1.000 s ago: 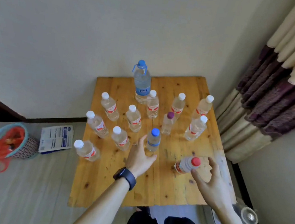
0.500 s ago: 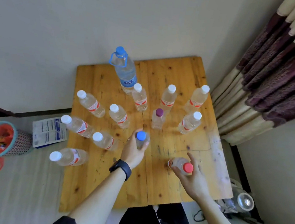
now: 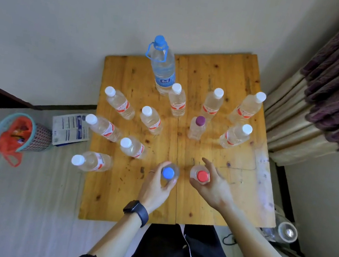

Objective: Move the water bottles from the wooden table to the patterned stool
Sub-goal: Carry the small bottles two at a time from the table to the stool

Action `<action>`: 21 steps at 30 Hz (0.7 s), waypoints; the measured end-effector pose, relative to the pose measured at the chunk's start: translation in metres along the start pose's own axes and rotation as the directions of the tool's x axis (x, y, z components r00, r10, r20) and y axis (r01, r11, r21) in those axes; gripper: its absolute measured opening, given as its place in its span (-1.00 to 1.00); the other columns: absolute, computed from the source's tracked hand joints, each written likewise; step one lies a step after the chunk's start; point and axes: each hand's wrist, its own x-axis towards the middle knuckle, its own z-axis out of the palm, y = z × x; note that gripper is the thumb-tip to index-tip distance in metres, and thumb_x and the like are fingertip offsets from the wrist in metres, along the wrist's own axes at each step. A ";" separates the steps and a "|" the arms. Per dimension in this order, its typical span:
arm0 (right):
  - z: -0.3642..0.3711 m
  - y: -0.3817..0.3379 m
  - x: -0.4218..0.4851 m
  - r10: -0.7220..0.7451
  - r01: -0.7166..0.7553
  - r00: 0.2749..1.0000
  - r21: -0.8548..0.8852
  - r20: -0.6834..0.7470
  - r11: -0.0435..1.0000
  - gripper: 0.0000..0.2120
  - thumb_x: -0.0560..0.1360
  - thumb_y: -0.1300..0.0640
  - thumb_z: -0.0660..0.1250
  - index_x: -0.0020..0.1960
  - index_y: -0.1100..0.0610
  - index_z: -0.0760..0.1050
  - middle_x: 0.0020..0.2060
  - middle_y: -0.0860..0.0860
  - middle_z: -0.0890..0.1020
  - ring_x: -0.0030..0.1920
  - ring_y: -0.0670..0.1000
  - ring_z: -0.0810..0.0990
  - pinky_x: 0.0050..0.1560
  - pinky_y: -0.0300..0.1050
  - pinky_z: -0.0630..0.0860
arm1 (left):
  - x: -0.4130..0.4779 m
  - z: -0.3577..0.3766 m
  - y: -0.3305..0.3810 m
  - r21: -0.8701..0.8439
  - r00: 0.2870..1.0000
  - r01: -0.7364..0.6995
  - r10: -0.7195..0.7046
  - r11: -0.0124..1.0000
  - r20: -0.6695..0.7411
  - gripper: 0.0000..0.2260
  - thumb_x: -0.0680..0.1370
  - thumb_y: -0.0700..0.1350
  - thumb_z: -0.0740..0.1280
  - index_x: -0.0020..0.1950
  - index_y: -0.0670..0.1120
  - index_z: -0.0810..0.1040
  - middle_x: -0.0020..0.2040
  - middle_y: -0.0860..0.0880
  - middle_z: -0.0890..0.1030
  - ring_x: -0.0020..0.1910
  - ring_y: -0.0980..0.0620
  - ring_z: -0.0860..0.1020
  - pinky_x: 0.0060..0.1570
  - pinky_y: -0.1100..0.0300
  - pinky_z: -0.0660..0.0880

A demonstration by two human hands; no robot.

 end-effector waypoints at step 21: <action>0.049 0.014 -0.006 0.192 -0.037 0.913 0.395 -0.360 0.918 -0.41 0.31 -0.03 0.58 0.23 -0.18 0.38 0.03 -0.27 0.57 -0.01 -0.22 0.55 -0.12 -0.49 0.38 | 0.041 0.011 0.002 0.094 0.999 -0.037 0.036 0.995 0.012 -0.62 0.32 0.17 0.53 0.02 0.23 0.43 -0.16 0.21 0.61 -0.20 0.14 0.58 -0.29 0.19 0.54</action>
